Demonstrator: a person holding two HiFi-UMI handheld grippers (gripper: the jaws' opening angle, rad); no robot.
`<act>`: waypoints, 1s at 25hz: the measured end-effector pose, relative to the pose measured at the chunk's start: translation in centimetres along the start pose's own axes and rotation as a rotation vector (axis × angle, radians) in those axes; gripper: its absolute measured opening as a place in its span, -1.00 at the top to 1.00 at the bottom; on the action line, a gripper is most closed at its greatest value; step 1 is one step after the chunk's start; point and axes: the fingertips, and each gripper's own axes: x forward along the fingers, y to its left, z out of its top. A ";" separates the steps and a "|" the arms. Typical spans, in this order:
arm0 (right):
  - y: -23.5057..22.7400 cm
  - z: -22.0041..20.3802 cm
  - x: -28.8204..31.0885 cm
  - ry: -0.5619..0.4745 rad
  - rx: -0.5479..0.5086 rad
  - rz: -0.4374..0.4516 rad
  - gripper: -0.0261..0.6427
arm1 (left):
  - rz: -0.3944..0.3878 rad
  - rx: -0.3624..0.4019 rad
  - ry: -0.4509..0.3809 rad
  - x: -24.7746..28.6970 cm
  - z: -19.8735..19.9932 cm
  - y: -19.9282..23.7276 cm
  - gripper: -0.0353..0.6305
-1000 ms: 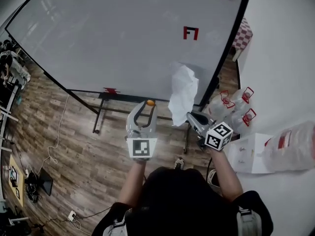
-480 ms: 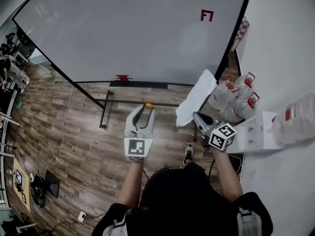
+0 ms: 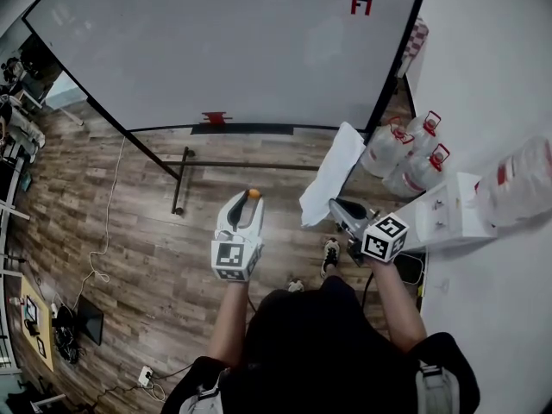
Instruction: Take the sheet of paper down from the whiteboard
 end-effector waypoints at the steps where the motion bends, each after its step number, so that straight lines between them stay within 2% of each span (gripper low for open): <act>1: 0.4 -0.3 0.0 0.004 -0.003 0.002 0.91 | -0.003 0.004 0.001 -0.3 -0.1 0.0 0.50; 8: 2.3 -1.5 0.1 0.034 -0.033 0.018 0.91 | 0.002 0.020 -0.011 -2.1 0.4 0.2 0.50; 25: 4.0 -3.4 0.6 0.093 -0.059 0.046 0.91 | 0.021 -0.009 -0.004 -4.3 -0.2 0.4 0.50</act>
